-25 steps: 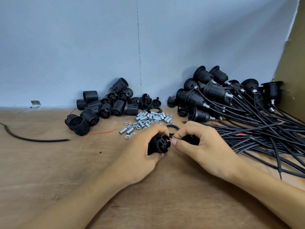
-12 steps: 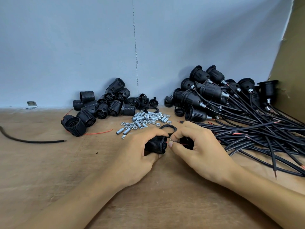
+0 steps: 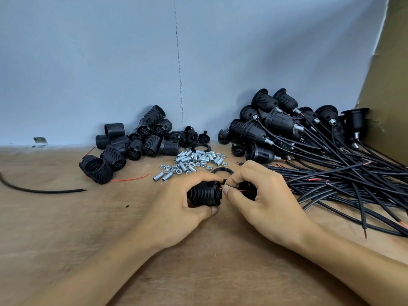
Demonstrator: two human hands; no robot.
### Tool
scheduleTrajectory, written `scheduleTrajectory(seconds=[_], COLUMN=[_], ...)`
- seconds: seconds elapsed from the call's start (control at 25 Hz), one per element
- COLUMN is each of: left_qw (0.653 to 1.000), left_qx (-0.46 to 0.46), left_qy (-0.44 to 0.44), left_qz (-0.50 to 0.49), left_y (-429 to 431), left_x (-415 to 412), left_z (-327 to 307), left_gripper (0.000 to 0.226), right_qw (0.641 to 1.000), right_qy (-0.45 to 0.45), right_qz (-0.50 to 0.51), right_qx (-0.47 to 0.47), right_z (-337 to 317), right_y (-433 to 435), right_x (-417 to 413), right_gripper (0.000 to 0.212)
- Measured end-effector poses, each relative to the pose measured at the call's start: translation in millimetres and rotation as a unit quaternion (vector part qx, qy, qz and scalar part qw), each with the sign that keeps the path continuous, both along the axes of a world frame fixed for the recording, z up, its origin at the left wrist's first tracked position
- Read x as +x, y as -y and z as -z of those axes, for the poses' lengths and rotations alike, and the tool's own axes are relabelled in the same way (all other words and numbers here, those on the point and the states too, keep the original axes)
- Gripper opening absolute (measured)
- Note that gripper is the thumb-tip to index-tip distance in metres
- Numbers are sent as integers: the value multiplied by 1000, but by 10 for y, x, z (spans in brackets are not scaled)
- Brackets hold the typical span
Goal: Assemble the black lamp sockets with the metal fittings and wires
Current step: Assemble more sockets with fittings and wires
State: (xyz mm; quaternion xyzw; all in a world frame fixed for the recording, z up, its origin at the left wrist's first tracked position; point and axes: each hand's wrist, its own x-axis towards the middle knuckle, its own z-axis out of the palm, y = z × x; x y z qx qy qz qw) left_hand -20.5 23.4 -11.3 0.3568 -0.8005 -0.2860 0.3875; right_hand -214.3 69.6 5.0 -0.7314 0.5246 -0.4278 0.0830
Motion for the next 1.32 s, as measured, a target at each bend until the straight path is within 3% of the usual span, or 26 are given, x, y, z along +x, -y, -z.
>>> scheduleTrajectory(seconds=[0.36,0.92,1.2,1.32], left_qw=[998,999,999,1000], left_qx=[49,27,25,25], left_qy=[-2,20,2,-6], left_qz=[42,34,27,14], left_y=[14,-2,5,-14], left_x=[14,18,-32,-43], left_z=[-14,7,18,31], left_gripper=[47,45,45,46], right_qw=[1000,999,1000,999], right_qy=[-17,-40,-9,-42], right_qz=[-8,-10,1,1], right_qx=[-4,-13,-24,-34], right_z=[14,46,18,13], right_y=[7,11,37,27], right_x=[-17,-31,-6,-20], right_gripper=[11,10,16,11])
